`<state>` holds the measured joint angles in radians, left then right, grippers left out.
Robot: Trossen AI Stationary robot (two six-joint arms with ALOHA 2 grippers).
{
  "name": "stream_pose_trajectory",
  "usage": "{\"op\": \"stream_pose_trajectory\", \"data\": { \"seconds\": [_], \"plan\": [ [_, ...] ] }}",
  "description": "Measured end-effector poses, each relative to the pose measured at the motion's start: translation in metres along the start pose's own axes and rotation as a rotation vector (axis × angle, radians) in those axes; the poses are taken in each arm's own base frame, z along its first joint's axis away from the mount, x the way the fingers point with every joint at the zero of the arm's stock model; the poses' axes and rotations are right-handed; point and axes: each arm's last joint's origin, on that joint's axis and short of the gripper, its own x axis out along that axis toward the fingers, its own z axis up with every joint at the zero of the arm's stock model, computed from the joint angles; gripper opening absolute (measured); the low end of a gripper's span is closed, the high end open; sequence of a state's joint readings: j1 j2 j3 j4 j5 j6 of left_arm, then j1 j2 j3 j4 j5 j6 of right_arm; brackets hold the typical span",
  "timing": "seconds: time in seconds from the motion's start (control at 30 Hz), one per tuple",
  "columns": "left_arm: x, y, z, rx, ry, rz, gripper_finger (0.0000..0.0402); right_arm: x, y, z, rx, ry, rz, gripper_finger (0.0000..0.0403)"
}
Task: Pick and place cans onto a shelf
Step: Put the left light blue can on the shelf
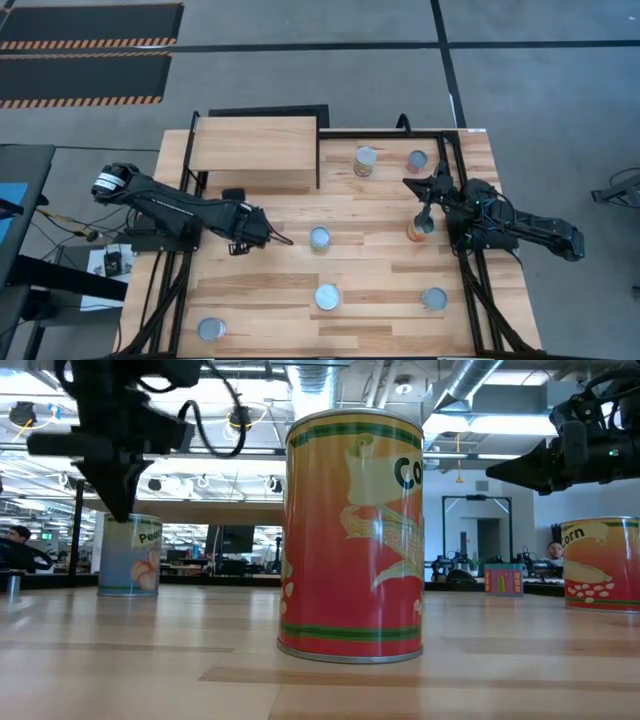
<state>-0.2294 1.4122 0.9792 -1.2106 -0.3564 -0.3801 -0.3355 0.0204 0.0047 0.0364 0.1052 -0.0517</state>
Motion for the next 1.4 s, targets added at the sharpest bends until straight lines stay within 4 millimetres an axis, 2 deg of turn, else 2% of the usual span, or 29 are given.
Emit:
{"op": "stream_pose_trajectory", "data": {
  "seconds": [0.23, 0.43, 0.57, 0.7, 0.83, 1.17, 1.3, 1.4],
  "plan": [
    [-0.055, 0.021, 0.003, -0.083, -0.188, -0.094, 0.0000, 0.000, 0.000, 0.000, 0.000, 0.000, 0.000, 0.0033],
    [-0.100, 0.049, 0.005, -0.114, -0.254, -0.041, 0.0000, 0.000, 0.000, 0.000, 0.000, 0.000, 0.000, 0.0033],
    [-0.125, 0.079, 0.011, -0.132, -0.319, -0.026, 0.0000, 0.000, 0.000, 0.000, 0.000, 0.000, 0.000, 0.0033],
    [-0.140, 0.121, 0.014, -0.202, -0.365, 0.037, 0.0000, 0.000, 0.000, 0.000, 0.000, 0.000, 0.000, 0.0033],
    [-0.138, 0.163, 0.017, -0.257, -0.362, 0.104, 0.0000, 0.000, 0.000, 0.000, 0.000, 0.000, 0.000, 0.0033],
    [-0.095, 0.255, 0.044, -0.226, -0.082, 0.188, 0.0000, 0.000, 0.000, 0.000, 0.000, 0.000, 0.000, 0.0033],
    [-0.084, 0.282, 0.053, -0.187, -0.012, 0.178, 0.0000, 0.000, 0.000, 0.000, 0.000, 0.000, 0.000, 0.0033],
    [-0.073, 0.295, 0.058, -0.148, 0.006, 0.130, 0.0000, 0.000, 0.000, 0.000, 0.000, 0.000, 0.000, 0.0033]
  ]
}}
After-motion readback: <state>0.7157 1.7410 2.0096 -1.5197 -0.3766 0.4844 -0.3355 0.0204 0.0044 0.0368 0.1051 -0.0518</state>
